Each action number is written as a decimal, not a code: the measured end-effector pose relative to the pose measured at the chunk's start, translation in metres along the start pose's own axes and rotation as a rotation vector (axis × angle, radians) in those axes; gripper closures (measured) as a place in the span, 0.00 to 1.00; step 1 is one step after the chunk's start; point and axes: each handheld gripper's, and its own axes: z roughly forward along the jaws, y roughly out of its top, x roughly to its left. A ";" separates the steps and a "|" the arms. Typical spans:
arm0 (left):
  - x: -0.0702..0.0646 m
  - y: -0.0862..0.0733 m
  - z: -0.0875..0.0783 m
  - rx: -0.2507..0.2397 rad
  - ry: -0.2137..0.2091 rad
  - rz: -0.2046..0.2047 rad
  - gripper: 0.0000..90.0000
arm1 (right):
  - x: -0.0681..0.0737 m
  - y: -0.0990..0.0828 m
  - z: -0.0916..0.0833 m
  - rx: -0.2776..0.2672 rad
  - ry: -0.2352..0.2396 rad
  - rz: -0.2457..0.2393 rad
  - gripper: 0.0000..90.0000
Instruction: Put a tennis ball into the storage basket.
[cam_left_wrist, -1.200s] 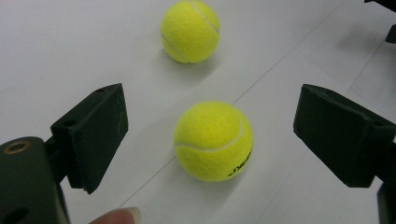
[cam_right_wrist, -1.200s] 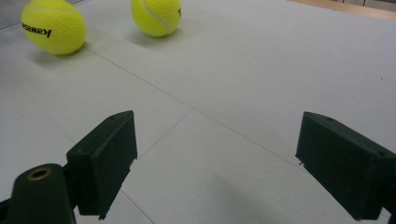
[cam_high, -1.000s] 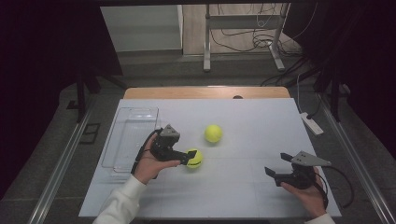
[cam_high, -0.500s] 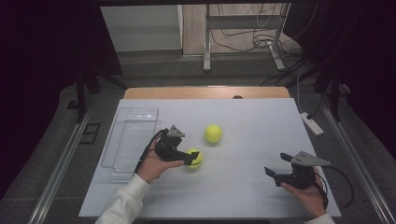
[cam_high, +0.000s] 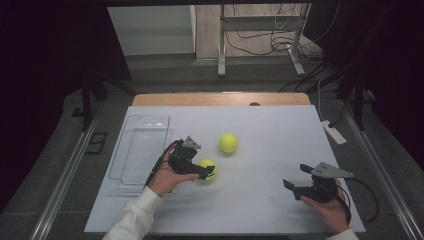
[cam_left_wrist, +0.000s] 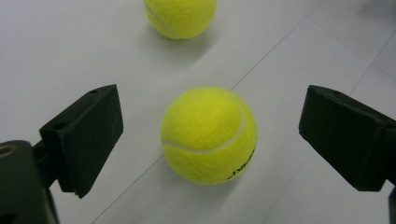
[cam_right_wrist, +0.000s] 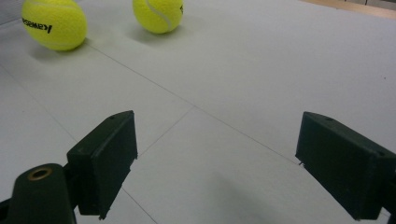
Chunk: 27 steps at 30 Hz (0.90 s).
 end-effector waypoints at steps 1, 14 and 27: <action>0.000 0.000 0.000 0.000 0.000 0.000 0.08 | 0.000 0.000 0.000 0.000 0.001 0.000 0.15; 0.000 -0.004 0.025 0.085 0.027 0.010 0.06 | 0.000 0.000 0.001 0.007 0.000 -0.002 0.15; 0.000 -0.006 0.042 0.132 0.036 0.014 0.05 | 0.000 0.000 0.000 0.011 -0.003 -0.006 0.15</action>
